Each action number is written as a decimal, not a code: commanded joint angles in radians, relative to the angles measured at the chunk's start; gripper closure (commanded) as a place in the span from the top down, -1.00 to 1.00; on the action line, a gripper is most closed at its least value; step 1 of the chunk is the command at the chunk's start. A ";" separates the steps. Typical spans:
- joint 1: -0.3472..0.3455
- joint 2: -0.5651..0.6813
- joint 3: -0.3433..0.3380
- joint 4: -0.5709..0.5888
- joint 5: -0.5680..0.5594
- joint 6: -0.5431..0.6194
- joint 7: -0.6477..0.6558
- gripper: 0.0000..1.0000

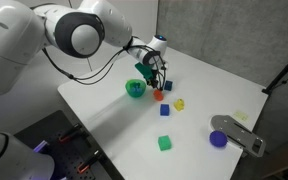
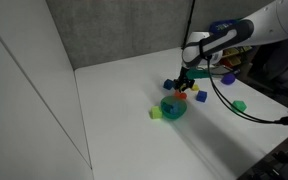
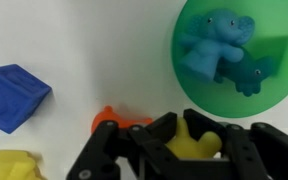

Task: Put the yellow toy on the left inside the green bowl

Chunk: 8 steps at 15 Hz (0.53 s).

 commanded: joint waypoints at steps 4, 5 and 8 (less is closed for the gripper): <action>0.073 -0.156 0.016 -0.162 -0.050 -0.017 0.005 -0.89; 0.077 -0.174 0.022 -0.186 -0.049 -0.024 0.001 -0.92; 0.080 -0.218 0.036 -0.243 -0.047 -0.069 -0.008 -0.63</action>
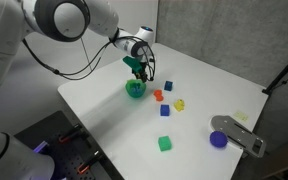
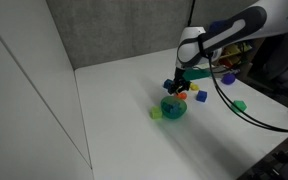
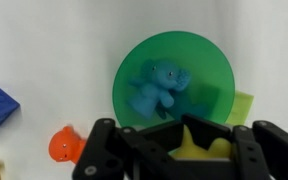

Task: Put the yellow toy on the left inside the green bowl

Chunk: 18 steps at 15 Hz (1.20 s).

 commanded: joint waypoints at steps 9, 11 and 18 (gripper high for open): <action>-0.015 -0.075 0.006 -0.092 -0.031 -0.108 -0.012 0.87; -0.019 -0.079 0.005 -0.092 -0.033 -0.101 -0.017 1.00; -0.031 -0.184 -0.018 -0.122 -0.065 -0.122 -0.013 1.00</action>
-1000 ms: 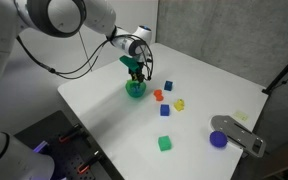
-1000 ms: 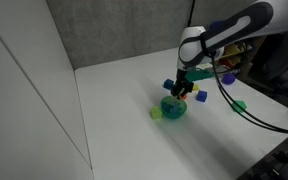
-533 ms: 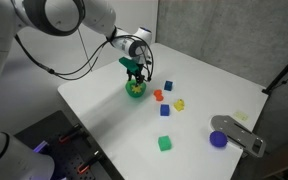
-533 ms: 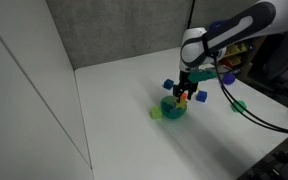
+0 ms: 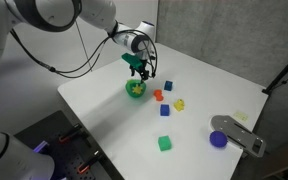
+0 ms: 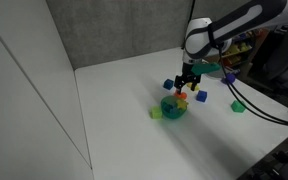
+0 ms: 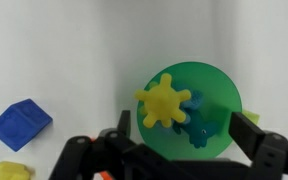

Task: Put the yellow toy on the left inside the green bowl

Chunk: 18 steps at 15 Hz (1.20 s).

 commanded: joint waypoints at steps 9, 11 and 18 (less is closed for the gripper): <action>-0.032 -0.301 -0.057 -0.234 -0.154 -0.083 -0.004 1.00; -0.043 -0.364 -0.063 -0.317 -0.169 -0.071 -0.002 1.00; -0.085 -0.662 -0.066 -0.597 -0.170 -0.093 -0.011 1.00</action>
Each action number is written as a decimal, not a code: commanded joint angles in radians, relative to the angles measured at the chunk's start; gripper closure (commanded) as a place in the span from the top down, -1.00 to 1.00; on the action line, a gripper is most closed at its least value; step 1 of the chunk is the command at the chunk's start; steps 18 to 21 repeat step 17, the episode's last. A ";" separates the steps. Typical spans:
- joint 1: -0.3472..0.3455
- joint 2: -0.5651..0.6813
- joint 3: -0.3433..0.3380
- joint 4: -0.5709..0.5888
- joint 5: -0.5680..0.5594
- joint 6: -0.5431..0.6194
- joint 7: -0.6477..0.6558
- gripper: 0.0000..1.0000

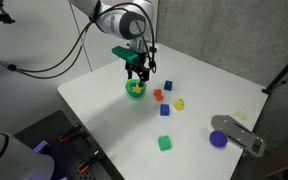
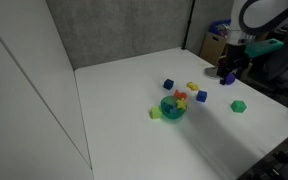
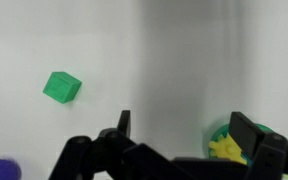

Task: Put the yellow toy on the left inside the green bowl

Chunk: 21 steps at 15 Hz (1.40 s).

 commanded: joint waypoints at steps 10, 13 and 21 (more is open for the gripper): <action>-0.059 -0.529 0.009 -0.178 -0.015 -0.228 -0.074 1.00; -0.062 -0.550 0.009 -0.182 -0.015 -0.235 -0.082 1.00; -0.059 -0.530 0.014 -0.171 0.002 -0.224 -0.061 1.00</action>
